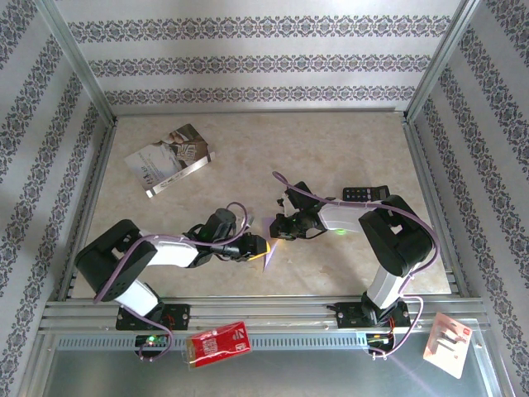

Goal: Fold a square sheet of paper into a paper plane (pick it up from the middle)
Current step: Fold the wing for the fifth time at the center of the table.

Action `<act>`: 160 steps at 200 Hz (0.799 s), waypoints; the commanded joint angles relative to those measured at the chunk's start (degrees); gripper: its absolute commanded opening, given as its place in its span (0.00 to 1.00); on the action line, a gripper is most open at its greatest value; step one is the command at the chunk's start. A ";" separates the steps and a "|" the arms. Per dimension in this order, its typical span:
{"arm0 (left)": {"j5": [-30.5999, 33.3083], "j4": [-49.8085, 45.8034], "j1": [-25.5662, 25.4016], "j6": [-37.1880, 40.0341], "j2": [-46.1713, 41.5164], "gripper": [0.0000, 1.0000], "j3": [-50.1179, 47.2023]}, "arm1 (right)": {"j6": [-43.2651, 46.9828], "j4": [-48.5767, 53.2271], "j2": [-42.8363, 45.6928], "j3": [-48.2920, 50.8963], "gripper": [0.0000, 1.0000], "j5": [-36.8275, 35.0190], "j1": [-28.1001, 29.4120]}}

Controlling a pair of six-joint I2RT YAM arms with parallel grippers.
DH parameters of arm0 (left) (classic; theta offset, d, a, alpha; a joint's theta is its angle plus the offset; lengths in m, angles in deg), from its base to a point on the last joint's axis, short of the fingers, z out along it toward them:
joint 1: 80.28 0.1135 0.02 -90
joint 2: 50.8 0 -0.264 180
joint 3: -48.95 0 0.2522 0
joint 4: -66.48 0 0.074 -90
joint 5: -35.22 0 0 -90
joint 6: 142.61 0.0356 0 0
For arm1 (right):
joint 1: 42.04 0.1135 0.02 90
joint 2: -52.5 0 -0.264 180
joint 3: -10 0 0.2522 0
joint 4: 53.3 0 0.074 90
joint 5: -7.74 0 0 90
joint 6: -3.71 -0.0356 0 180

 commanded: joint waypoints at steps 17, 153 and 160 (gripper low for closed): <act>4.95 -16.05 -0.41 6.60 -5.42 0.39 2.54 | 0.93 0.80 -1.50 -0.08 0.14 -1.37 -0.19; 9.05 -29.55 -4.14 12.60 1.63 0.38 12.11 | 0.72 0.27 -2.42 -0.75 0.14 -0.88 0.08; 9.03 -29.52 -4.14 12.65 1.85 0.36 12.08 | 0.71 0.23 -2.34 -0.71 0.14 -0.85 0.03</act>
